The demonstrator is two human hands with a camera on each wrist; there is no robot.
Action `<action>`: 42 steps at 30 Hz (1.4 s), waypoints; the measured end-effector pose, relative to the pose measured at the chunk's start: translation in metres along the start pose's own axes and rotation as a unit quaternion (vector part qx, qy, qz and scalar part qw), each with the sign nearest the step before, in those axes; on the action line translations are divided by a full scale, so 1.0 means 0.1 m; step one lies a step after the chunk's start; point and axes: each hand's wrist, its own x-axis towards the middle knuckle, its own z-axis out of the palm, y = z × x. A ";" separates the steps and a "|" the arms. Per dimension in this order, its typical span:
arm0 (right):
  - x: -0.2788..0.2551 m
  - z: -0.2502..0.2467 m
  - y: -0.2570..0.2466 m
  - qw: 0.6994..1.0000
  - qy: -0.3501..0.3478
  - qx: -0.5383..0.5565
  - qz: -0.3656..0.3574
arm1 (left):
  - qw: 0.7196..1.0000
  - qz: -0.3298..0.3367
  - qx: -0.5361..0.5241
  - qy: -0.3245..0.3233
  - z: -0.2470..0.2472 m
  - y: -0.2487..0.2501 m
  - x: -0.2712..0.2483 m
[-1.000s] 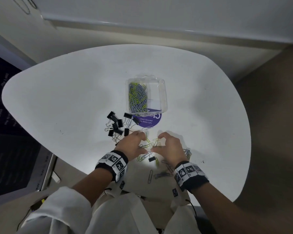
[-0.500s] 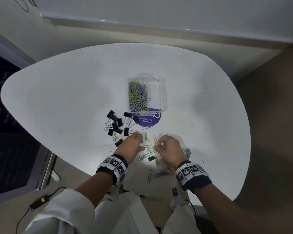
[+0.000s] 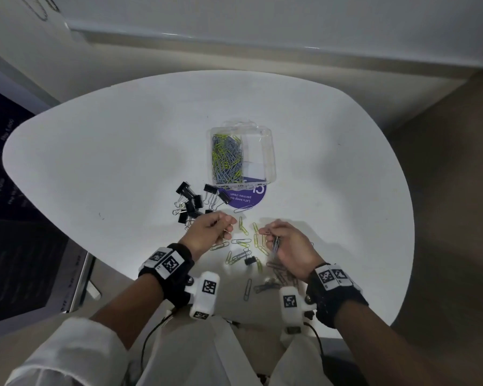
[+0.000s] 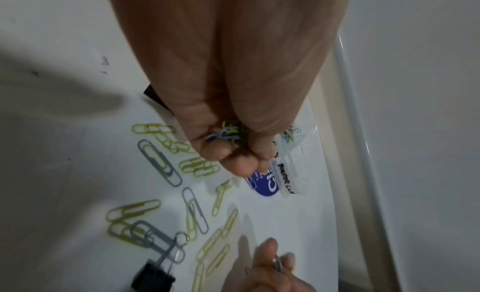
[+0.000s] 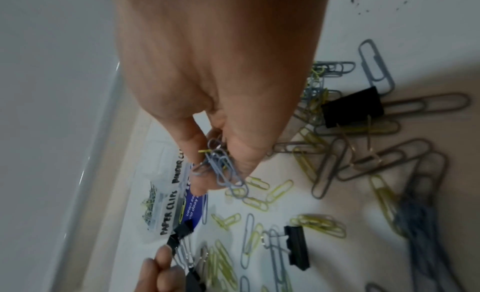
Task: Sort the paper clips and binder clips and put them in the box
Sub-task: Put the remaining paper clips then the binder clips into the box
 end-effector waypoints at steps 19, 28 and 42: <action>0.18 0.06 0.23 0.725 0.071 -0.653 -0.207 | 0.832 0.174 0.527 -0.007 -0.08 -0.34 -0.05; 0.20 0.07 0.28 0.630 0.042 -0.732 -0.256 | 0.881 0.146 0.450 -0.014 -0.07 -0.33 -0.10; 0.03 -0.02 0.03 0.974 -0.014 -0.223 -0.044 | 0.999 -0.005 -0.039 0.027 -0.09 0.44 0.09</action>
